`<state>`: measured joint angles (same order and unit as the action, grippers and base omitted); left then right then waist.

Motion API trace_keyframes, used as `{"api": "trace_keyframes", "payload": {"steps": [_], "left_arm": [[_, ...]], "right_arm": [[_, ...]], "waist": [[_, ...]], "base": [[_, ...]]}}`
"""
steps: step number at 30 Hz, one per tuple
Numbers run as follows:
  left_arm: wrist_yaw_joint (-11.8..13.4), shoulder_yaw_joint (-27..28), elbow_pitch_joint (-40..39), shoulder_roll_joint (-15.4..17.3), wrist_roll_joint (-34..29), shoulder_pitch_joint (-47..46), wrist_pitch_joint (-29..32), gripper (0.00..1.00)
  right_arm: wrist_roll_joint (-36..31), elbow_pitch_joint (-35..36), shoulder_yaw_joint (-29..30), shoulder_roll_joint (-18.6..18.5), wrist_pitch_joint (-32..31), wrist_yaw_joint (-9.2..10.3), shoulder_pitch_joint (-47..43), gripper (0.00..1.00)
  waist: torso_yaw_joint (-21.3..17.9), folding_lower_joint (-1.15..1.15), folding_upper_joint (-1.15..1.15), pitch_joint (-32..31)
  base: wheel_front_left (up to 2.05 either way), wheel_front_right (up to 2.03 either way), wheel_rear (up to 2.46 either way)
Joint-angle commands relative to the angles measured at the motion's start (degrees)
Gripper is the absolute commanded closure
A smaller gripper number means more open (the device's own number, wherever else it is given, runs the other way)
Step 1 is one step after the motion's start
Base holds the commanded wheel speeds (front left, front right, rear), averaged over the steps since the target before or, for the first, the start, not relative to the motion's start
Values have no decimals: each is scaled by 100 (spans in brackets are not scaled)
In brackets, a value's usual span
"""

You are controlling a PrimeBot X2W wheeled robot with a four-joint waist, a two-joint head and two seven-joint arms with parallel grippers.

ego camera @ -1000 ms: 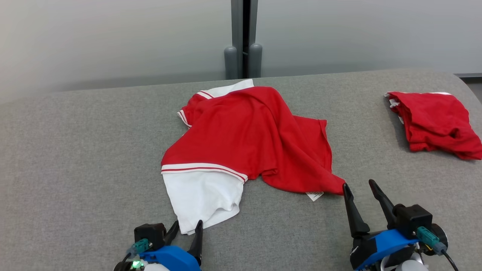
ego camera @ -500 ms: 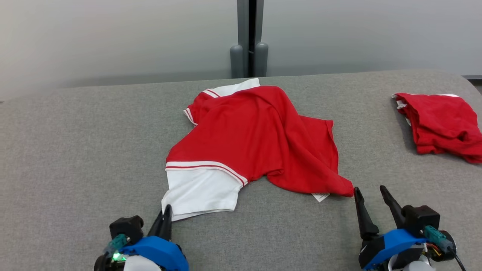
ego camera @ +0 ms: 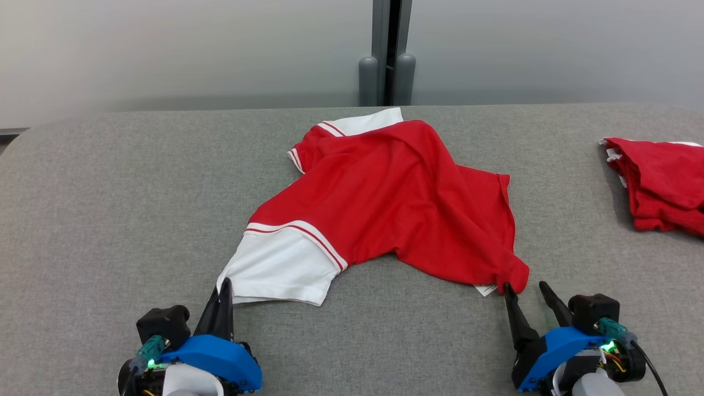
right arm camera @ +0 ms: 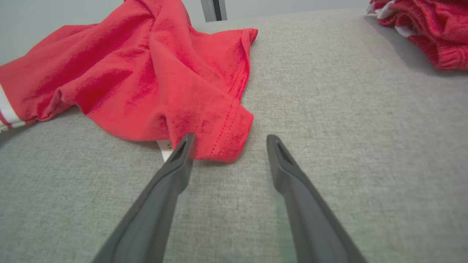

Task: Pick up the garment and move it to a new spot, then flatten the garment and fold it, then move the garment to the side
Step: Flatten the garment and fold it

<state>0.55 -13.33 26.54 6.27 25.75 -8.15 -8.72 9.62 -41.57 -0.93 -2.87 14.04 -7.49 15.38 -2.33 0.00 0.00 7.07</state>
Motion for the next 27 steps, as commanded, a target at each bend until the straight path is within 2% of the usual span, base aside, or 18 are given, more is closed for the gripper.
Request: {"api": "trace_keyframes", "payload": {"steps": [1,4,5,7,9,11,12,13,16,17,19,24,27], "left_arm": [[34,9,-40,16,12,36,-5,100],[37,-18,-91,12,25,31,6,100],[38,-24,-106,15,31,29,7,100],[49,-33,-127,30,28,23,9,100],[55,-44,-151,46,33,12,13,100],[68,-51,-161,55,34,8,19,100],[72,-54,-164,62,29,7,24,100],[77,-58,-170,65,34,6,30,100],[84,-76,-180,75,48,4,33,100],[83,-83,-188,82,51,4,36,100],[84,-86,-212,95,54,3,17,100],[44,-66,-393,148,76,-44,-104,100],[-16,-19,-643,162,144,-103,-158,100]], "right_arm": [[21,-89,-28,-4,-5,0,89,0],[79,-358,-101,-5,7,0,250,0],[87,-432,-118,-4,15,0,301,13],[77,-577,-142,-4,30,0,412,24],[66,-764,-168,-4,66,0,561,22],[138,-941,-228,-4,58,0,637,29],[142,-1032,-280,-4,55,0,683,37],[148,-1127,-332,-4,51,0,728,50],[68,-1382,-461,1,32,0,842,60],[87,-1441,-502,1,32,0,874,70],[201,-1457,-582,1,51,0,938,100],[350,-1091,-496,-4,115,0,1030,100],[241,-548,-337,-6,121,0,941,100]], "waist": [[4,0,0,8],[5,0,0,34],[2,0,0,40],[-6,0,0,53],[-11,0,0,66],[-12,0,0,69],[-13,0,0,72],[-13,0,0,75],[-11,0,0,83],[-8,0,0,85],[-5,0,0,85],[-49,0,0,32],[-114,0,0,-53]], "base": [[0,0,0],[0,0,0],[0,0,0],[0,0,0],[0,0,0],[0,0,0],[0,0,0],[0,0,0],[0,0,0],[0,0,0],[0,0,0],[0,0,0],[0,0,0]]}}
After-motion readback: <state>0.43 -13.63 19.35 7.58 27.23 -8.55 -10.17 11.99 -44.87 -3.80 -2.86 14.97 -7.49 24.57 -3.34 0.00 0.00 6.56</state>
